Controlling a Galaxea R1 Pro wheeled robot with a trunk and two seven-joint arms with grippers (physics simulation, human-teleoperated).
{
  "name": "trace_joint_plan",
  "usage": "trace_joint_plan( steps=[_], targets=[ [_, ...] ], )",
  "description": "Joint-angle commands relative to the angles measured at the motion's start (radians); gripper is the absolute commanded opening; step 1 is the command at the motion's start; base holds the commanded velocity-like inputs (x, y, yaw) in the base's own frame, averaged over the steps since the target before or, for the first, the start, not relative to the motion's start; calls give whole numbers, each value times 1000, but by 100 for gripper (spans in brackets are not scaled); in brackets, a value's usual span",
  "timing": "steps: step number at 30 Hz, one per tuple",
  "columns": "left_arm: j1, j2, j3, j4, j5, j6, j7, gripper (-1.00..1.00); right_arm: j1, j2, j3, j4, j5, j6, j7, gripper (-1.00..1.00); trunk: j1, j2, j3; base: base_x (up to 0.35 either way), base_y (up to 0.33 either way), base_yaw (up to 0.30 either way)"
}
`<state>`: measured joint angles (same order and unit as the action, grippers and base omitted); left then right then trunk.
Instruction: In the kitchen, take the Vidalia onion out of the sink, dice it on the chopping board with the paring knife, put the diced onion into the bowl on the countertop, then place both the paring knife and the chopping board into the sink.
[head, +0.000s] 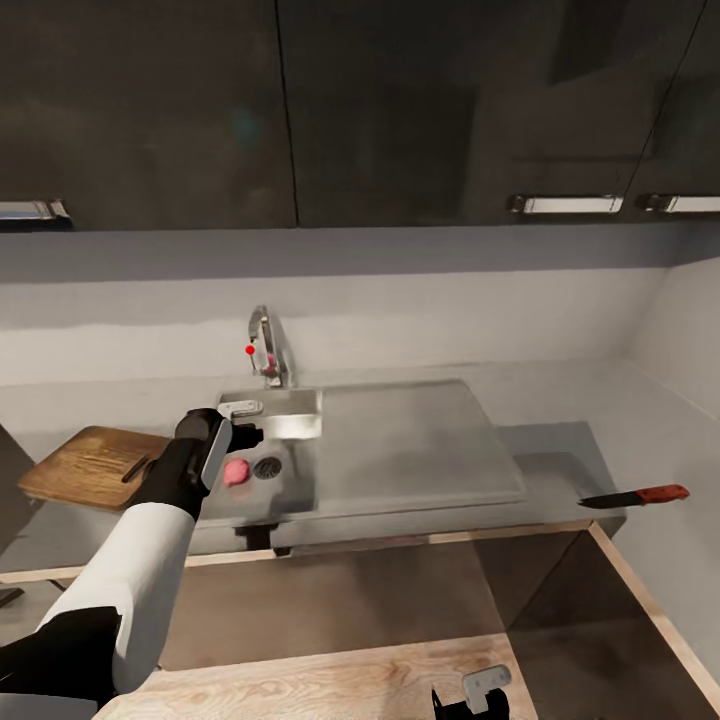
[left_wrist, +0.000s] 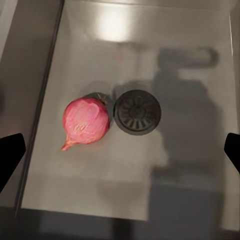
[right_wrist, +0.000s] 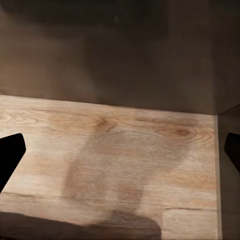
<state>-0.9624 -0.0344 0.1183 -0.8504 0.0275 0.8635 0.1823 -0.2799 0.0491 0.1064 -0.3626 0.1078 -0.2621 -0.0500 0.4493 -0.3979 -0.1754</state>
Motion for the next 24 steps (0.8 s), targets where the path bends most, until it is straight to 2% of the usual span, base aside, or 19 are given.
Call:
trace_joint_plan(
  steps=[1,16,24],
  targets=[
    [-1,-1,3,-1,3,4,3,100,-1,0,1,1,10,-2,-5,100,1,-2,-4,122,0,0],
    [0,4,3,-1,2,2,5,100,-1,0,1,0,10,-2,-5,100,1,-2,-28,102,0,0],
    [4,13,3,-2,1,2,5,100,-1,0,1,0,10,-2,-5,100,1,-2,-41,22,0,0]
  ],
)
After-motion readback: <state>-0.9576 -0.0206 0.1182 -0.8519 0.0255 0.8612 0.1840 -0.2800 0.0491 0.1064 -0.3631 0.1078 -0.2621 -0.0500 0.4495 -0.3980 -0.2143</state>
